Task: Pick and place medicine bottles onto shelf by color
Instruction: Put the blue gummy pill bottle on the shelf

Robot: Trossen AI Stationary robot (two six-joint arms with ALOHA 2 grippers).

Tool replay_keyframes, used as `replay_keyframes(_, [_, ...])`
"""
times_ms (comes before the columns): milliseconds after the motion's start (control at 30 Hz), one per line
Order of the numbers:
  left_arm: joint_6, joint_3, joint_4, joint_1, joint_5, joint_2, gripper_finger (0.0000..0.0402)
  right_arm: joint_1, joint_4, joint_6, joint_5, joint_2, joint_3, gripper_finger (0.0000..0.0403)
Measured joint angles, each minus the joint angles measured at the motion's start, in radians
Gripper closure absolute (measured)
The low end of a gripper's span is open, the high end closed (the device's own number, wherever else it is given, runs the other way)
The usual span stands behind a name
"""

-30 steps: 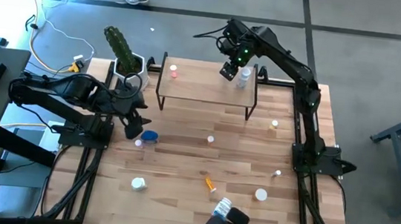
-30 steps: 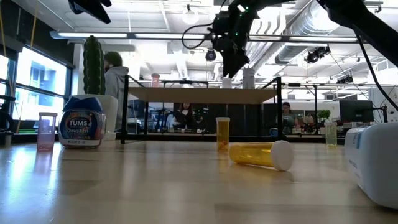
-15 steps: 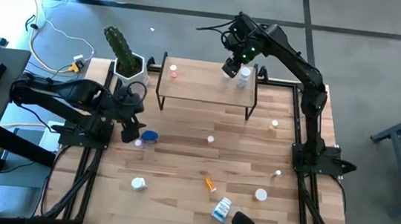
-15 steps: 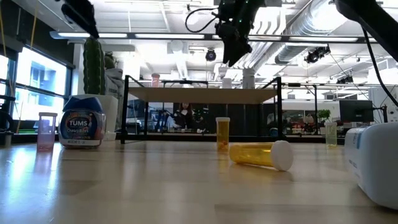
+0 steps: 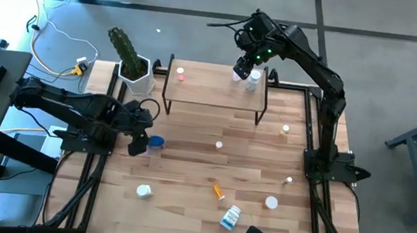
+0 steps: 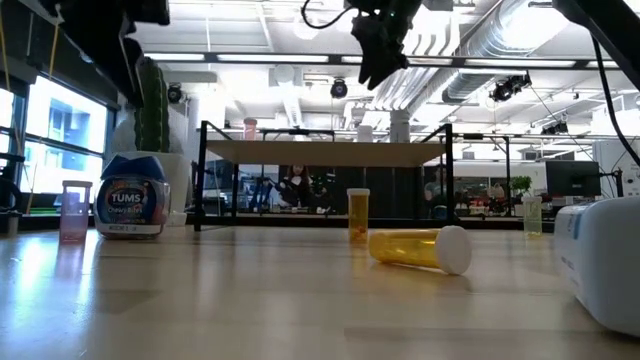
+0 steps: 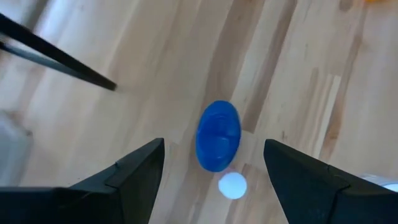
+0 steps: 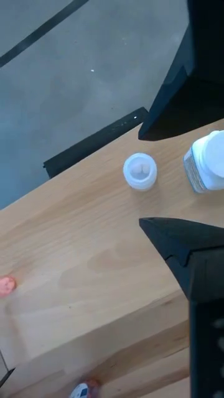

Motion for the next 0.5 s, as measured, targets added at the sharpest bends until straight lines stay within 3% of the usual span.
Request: replay_keyframes(500, [0.0,-0.13,0.145,0.002,0.017,0.082,0.0135,0.0,0.012,0.024,0.0,-0.001,0.0,0.0199])
